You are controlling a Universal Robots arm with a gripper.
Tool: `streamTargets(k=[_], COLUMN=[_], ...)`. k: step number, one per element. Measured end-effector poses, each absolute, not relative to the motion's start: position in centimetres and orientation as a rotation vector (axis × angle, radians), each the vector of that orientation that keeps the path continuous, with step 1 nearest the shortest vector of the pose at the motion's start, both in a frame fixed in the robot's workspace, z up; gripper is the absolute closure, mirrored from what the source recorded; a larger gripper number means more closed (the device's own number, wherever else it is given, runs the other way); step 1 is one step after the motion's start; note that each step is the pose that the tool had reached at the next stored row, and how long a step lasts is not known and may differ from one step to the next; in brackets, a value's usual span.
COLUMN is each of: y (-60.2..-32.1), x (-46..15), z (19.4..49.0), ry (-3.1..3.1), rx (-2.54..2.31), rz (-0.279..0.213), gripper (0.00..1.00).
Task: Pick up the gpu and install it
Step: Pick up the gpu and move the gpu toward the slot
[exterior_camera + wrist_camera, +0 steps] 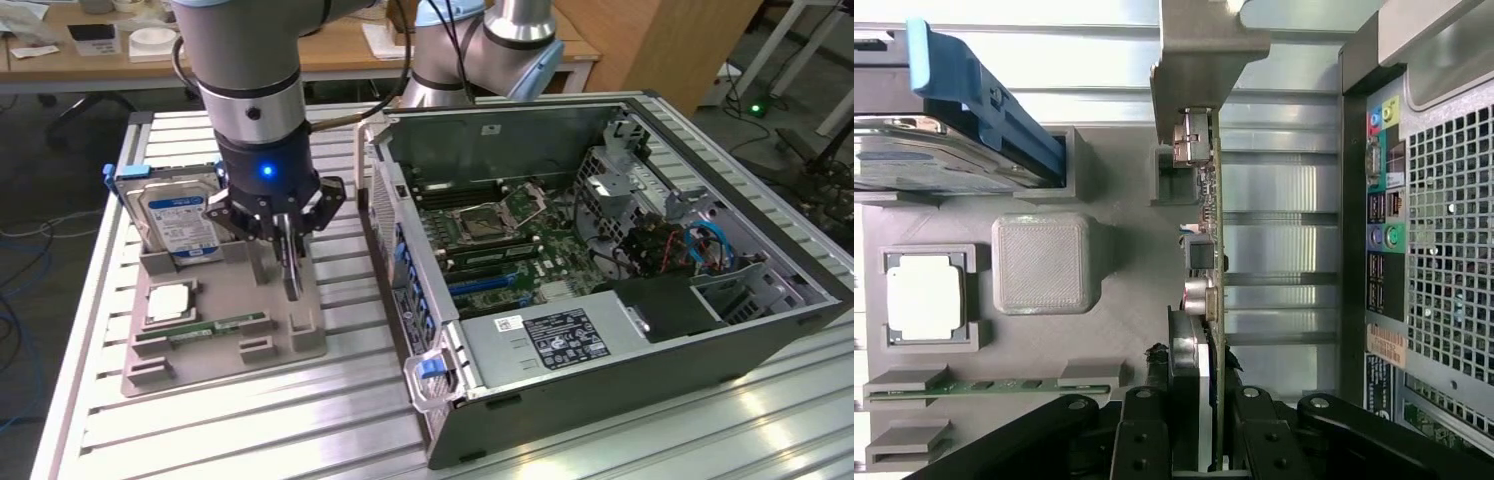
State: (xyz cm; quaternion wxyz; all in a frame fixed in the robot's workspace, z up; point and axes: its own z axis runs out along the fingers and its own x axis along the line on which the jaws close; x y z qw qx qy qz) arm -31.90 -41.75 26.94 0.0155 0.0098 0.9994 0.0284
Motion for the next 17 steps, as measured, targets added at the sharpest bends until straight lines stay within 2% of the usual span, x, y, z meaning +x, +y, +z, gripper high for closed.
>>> streamTargets(k=[17], y=[-41.75], x=[-31.9], z=[27.85], ry=[3.109], rx=[0.031], rz=[0.091], gripper=[0.72])
